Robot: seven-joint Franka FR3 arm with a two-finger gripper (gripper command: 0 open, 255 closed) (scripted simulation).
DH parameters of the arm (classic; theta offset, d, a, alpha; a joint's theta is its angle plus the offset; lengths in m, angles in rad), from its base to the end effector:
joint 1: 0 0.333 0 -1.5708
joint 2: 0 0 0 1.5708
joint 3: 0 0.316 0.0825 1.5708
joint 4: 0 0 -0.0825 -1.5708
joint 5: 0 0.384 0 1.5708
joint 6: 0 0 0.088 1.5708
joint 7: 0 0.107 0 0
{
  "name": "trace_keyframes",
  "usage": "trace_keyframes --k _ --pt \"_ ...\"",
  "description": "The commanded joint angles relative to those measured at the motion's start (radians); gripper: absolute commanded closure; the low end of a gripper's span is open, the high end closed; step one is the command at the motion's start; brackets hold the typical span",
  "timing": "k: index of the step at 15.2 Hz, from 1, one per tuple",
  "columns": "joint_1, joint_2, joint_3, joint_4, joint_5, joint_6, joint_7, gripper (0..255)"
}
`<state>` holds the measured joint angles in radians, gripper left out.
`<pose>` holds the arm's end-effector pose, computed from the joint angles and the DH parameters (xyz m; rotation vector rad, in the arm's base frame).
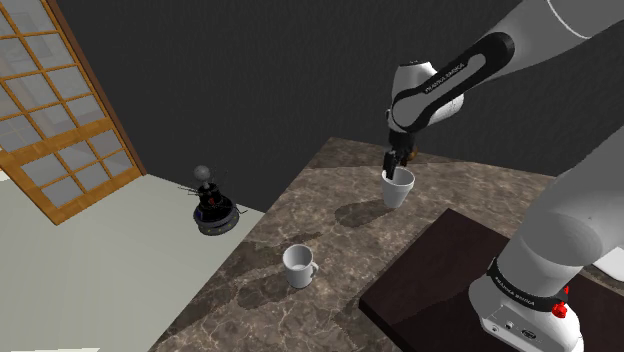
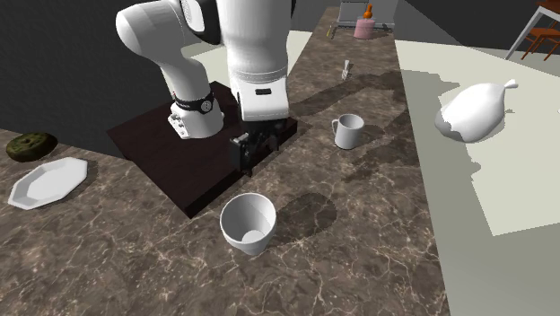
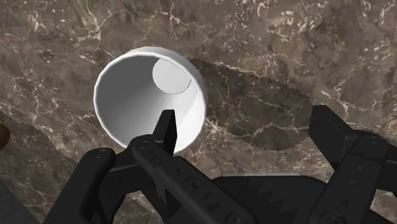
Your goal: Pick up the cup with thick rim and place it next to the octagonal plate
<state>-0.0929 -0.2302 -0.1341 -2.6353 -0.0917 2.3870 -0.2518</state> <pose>0.4029 -0.0921 0.3210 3.1115 0.1495 -0.0404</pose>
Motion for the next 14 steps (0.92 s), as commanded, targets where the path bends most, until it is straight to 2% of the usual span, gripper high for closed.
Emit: trace_keyframes --k 1,4,12,14 --pt "-0.004 0.092 -0.014 0.021 0.004 0.075 -0.019 0" --pt "-0.013 0.221 -0.030 0.061 0.020 0.169 -0.054 0" --pt "-0.016 0.332 -0.029 0.054 0.043 0.285 -0.071 0" --pt "-0.017 0.332 -0.028 0.054 0.043 0.285 -0.071 0"
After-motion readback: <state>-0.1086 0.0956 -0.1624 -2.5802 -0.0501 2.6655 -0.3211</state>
